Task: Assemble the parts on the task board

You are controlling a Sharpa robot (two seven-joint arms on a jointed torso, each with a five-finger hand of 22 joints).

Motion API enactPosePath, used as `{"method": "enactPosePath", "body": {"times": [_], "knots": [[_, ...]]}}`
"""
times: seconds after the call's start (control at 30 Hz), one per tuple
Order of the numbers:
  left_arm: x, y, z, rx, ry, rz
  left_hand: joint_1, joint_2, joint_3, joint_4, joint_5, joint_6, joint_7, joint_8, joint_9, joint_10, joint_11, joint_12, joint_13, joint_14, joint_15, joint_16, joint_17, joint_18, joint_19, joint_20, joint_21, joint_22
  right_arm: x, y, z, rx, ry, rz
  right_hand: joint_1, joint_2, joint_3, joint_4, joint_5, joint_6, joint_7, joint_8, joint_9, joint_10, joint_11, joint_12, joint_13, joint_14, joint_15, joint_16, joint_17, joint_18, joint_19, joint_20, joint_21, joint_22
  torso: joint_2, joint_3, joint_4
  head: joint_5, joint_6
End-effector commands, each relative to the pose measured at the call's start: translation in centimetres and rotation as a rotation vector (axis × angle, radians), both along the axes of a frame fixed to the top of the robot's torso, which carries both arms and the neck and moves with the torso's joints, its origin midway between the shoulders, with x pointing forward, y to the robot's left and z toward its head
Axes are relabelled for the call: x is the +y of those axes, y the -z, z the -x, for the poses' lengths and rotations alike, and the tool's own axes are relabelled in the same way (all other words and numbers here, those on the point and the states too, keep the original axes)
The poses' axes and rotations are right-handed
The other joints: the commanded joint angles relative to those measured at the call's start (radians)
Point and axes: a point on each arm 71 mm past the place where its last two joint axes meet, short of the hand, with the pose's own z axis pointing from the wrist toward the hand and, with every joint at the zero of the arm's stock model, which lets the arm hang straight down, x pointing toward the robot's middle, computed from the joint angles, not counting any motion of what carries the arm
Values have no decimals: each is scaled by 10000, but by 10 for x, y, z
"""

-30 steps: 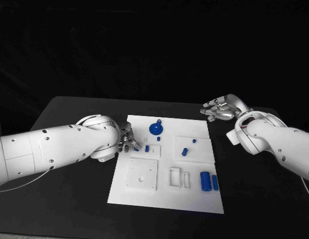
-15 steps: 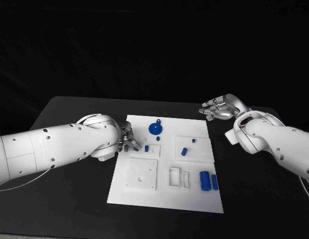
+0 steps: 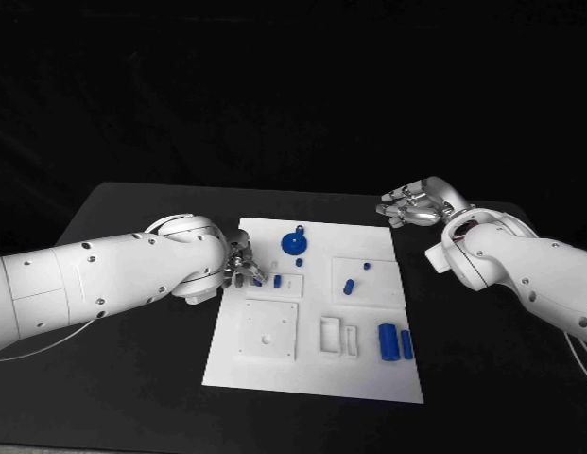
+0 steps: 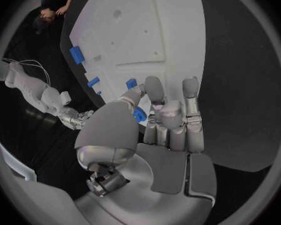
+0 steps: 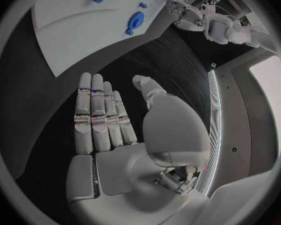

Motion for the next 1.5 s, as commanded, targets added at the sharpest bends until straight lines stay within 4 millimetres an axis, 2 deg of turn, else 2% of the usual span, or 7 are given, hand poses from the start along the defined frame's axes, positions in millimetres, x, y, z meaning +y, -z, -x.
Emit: {"method": "enactPosePath", "body": {"times": [0.03, 0.47, 1.1, 1.23, 1.3, 1.43, 1.5], "knots": [[-2, 9, 5, 584, 171, -174, 79, 152, 215, -154, -194, 1596, -946, 27, 23, 396, -223, 55, -1, -10, -23, 15, -21, 135, -24, 65, -35, 195, 2, 0, 0, -8, -189, -38, -100, 32, 30, -34, 41, 22, 70, -37, -14, -67, 1, -63, -16, -24, 33, -49, -17, 11, -89, 19, 16, -17, -2, 0, 1, -16, 7], [0, 9, 3, 501, 15, -185, -102, -257, -433, 689, -1116, 1551, -966, -79, -102, 396, -228, 29, -28, -31, -35, -46, -186, 121, 12, 64, -119, 192, 2, 1, 0, -5, -172, -70, -91, 67, -109, -127, 71, -183, 130, -47, -24, -494, 139, -77, -28, -420, 194, -118, -94, 29, -506, 195, -26, -32, -3, -4, 3, -37, 24], [4, 9, 0, 446, -118, -239, -95, -607, -552, 1398, -1530, 1570, -975, -55, -128, 397, -235, 38, -38, -46, -51, -39, -242, 102, 41, 45, -166, 196, 1, 2, 1, 25, -148, -81, -56, 105, -274, -174, 88, -489, 175, -60, -37, -692, 210, -67, -29, -664, 283, -114, -110, 53, -741, 299, -31, -38, -4, -11, 3, -40, 20], [6, 9, -1, 403, -181, -251, -149, -816, -474, 1811, -1905, 1606, -979, -36, -117, 396, -234, 48, -36, -50, -53, -41, -253, 96, 44, 41, -172, 196, 1, 3, 1, 35, -141, -89, -49, 110, -291, -175, 87, -509, 181, -59, -37, -720, 219, -67, -29, -690, 293, -116, -112, 54, -769, 312, -34, -40, -4, -13, 2, -40, 26], [7, 9, -2, 362, -229, -246, -277, -1003, -436, 2107, -2506, 1646, -979, -22, -113, 397, -235, 48, -38, -46, -54, -43, -265, 97, 49, 40, -172, 196, 1, 3, 1, 40, -135, -94, -48, 108, -313, -173, 92, -548, 189, -60, -38, -763, 236, -72, -30, -743, 314, -128, -117, 50, -821, 331, -46, -45, -4, -13, 2, -40, 26], [10, 8, -2, 271, -317, -196, -717, -1953, -497, 3190, -2989, 1770, -974, -13, -137, 398, -240, 44, -57, -49, -83, -39, -255, 87, 51, 3, -169, 196, 0, 4, 1, 53, -120, -102, -34, 111, -363, -167, 96, -601, 201, -62, -41, -824, 258, -63, -31, -826, 343, -125, -122, 59, -898, 365, -41, -43, 0, -20, -1, -56, 39], [11, 8, -2, 240, -343, -162, -754, -1723, -1684, 3382, -2964, 1752, -973, -42, -149, 398, -236, 57, -70, -50, -86, -32, -242, 56, 52, -29, -162, 196, 0, 4, 1, 60, -116, -105, -26, 119, -387, -160, 101, -617, 204, -64, -42, -843, 265, -57, -30, -853, 353, -118, -123, 67, -926, 378, -36, -42, -1, -22, -4, -60, 49]]}}
